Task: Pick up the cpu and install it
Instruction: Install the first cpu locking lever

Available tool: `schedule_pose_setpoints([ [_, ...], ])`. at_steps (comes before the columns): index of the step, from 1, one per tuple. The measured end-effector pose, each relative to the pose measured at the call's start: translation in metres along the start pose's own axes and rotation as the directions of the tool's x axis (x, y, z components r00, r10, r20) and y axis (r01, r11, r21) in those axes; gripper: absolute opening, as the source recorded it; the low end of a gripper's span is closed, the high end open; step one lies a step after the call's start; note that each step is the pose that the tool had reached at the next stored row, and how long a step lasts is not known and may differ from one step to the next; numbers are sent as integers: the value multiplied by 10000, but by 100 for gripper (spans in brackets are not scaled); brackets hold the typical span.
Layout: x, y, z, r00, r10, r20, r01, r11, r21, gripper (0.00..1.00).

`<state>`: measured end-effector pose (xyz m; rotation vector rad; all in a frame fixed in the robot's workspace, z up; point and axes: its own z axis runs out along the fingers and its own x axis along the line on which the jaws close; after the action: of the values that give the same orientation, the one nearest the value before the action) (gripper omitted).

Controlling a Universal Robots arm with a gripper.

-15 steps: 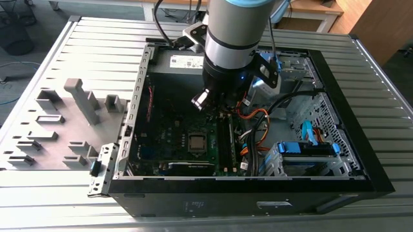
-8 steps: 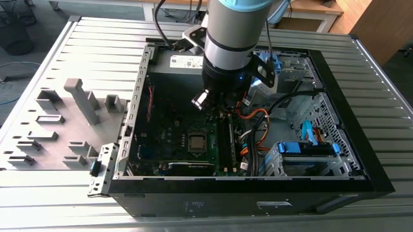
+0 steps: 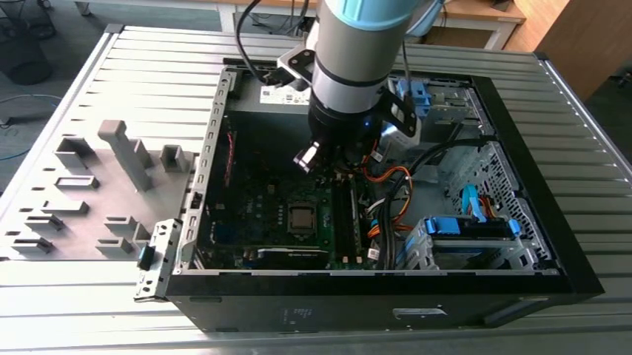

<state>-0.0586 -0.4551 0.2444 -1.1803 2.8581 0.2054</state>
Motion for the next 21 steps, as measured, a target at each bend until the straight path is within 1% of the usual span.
schedule_pose_setpoints([
  [3,2,-4,31,9999,-120,-13,120,9999,-12,11],
  [7,6,-7,37,9998,-202,-20,202,9998,-20,11],
  [12,60,-38,28,9996,-291,-31,291,9996,-27,11],
  [16,117,-61,21,9994,-330,-36,330,9995,-30,11],
  [21,170,-106,26,9993,-367,-40,367,9993,-33,11],
])
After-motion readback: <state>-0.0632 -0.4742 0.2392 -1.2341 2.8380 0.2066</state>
